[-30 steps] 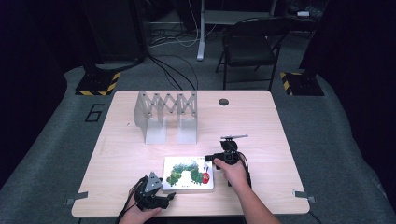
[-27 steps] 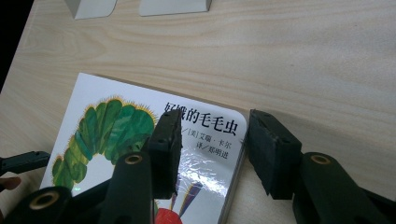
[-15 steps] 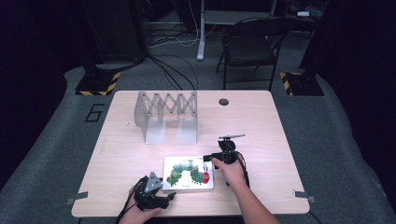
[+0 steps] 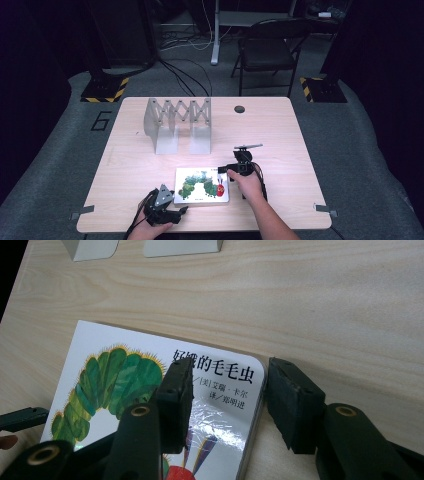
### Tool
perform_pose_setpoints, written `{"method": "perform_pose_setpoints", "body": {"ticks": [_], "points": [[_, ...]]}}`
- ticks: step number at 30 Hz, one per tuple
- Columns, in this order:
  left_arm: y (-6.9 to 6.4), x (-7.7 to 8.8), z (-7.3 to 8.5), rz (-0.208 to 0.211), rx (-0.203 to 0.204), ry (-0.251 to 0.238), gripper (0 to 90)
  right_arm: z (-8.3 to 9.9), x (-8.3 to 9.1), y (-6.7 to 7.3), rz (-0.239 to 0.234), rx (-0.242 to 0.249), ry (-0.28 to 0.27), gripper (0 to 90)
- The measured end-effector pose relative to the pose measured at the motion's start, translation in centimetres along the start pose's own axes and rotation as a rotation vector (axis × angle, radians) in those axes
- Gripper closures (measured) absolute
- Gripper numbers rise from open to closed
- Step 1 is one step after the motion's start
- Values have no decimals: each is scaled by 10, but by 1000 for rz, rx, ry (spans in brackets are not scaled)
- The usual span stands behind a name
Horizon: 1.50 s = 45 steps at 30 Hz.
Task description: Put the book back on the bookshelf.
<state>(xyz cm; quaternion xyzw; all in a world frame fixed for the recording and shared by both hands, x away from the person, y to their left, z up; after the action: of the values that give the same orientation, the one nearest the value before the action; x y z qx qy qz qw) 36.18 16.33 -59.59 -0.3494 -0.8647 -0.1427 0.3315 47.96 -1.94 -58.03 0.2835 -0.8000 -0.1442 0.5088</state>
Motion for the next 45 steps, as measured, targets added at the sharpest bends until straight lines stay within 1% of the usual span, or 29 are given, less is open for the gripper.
{"method": "perform_pose_setpoints", "body": {"ticks": [1,3,4,6,11,13,16,18,20,21,22,23,24,26,27,28,31,32,33,35,36,37,40,41,42,45], "points": [[0,0,0,1,-1,0,241,0,0,0,1,9,-3,542],[0,0,0,0,1,0,241,0,1,1,2,0,-3,544],[0,0,0,0,1,0,240,-1,1,1,2,2,-11,544],[0,0,0,-1,1,0,240,0,1,2,-1,1,-4,544],[0,0,0,-1,1,0,240,0,1,1,-6,-4,-7,546],[0,0,0,2,-3,-1,233,-1,1,0,-9,-13,-16,564],[0,0,0,4,-7,1,228,0,2,0,-6,-17,-14,579],[-1,-1,-1,4,1,-1,223,-1,2,0,-5,-21,-18,586],[-1,-1,-1,4,0,-1,222,0,2,0,-2,-20,-13,590],[-1,0,0,10,-2,7,222,0,2,-1,2,-6,-14,590],[0,-1,-1,-2,1,1,218,0,3,0,11,10,-15,591],[-1,-1,-1,-2,1,3,218,0,3,0,11,10,-15,591],[0,-1,0,3,-16,16,212,0,3,0,9,12,-14,594],[-2,-2,-1,0,-5,11,190,0,4,1,6,2,-19,604],[-3,-2,0,9,-11,19,165,0,5,1,0,-4,-17,607],[-3,-3,-1,1,-10,17,157,-1,5,1,-2,-2,-24,607],[-3,-3,-1,-4,-10,20,152,-1,6,2,-1,-1,-27,608],[-4,-3,-1,9,-10,27,151,-1,7,2,-1,-1,-30,608],[-4,-3,-1,9,-10,27,151,-1,7,2,-1,-1,-30,608],[-3,-4,-1,-2,-1,23,151,-2,8,3,-6,-1,-35,610],[-2,-3,-1,-5,-7,31,151,-2,9,3,-8,-1,-42,613],[-2,-4,-2,-20,-4,25,151,-2,10,4,-12,-8,-39,613],[-2,-4,-3,-32,2,26,151,-4,13,6,-23,-10,-48,614],[-2,-4,-3,-32,2,26,151,-4,14,7,-23,-12,-51,614],[-2,-5,-3,-33,13,28,151,-5,15,8,-23,-3,-54,614],[-2,-5,-3,-36,15,34,150,-5,17,10,-25,-7,-53,613]]}}
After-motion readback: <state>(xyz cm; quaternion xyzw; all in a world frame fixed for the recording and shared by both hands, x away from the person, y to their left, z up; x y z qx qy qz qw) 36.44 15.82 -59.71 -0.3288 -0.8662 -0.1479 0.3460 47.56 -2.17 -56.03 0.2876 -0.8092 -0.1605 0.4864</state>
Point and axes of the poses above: each handheld gripper's, and its own axes: x roughly backward along the jaws, z roughly out of its underside, y roughly to its left, the point moved 10 cm from there along -x, roughly forward along the jaws, and after that the axes turned 1 degree about -z, right-handed, at the moved point
